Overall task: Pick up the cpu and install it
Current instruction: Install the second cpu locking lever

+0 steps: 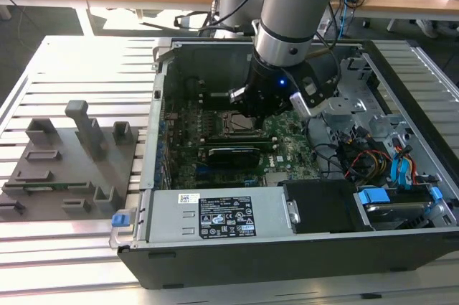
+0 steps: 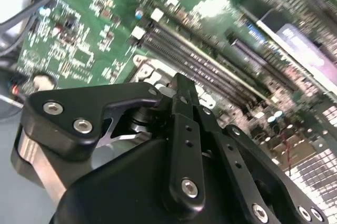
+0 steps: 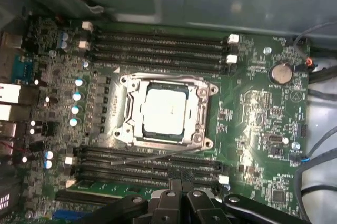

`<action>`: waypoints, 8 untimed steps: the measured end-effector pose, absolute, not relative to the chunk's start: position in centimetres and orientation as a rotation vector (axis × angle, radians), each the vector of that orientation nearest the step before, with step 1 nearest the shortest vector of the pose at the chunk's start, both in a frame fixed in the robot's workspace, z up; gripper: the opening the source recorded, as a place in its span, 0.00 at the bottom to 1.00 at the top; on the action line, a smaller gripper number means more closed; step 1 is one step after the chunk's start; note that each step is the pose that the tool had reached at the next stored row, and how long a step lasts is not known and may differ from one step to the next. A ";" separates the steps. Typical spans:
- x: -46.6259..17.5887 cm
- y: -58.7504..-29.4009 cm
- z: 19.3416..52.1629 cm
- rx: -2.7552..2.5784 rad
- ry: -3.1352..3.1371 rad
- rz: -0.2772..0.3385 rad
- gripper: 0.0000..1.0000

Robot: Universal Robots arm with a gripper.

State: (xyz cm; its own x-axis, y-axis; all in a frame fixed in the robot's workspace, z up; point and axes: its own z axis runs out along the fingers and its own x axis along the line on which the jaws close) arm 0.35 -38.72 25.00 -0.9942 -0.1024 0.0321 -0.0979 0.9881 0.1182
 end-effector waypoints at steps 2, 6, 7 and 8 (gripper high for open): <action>0.3 -38.9 25.0 0.157 -3.093 -0.229 0.11; 0.2 -39.2 24.7 0.159 -3.086 -0.334 0.11; 0.1 -39.2 24.6 0.159 -3.086 -0.336 0.11; 0.0 -39.2 24.3 0.159 -3.086 -0.336 0.11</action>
State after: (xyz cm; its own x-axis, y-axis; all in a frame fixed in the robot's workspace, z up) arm -0.02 -39.22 24.28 -0.9942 -0.1051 0.0217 -0.0979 0.9714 0.2163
